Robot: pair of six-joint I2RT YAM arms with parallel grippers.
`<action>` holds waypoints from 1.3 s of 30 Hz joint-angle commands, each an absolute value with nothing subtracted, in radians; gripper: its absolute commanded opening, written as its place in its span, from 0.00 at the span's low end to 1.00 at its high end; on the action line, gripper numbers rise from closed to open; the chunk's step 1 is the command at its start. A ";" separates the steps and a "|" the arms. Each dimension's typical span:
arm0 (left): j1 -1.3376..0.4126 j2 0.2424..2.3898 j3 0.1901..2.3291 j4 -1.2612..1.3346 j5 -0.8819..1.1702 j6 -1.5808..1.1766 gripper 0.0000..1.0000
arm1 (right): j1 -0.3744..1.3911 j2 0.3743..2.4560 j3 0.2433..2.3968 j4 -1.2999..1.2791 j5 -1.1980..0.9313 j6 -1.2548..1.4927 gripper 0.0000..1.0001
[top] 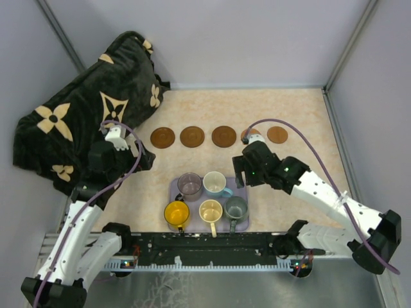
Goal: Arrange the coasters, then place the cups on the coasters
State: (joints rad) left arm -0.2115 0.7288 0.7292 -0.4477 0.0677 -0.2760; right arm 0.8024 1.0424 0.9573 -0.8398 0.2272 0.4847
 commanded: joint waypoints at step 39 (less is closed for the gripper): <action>-0.216 0.753 0.683 -0.398 0.057 -0.314 1.00 | 0.952 1.316 0.885 -0.588 0.149 0.372 0.69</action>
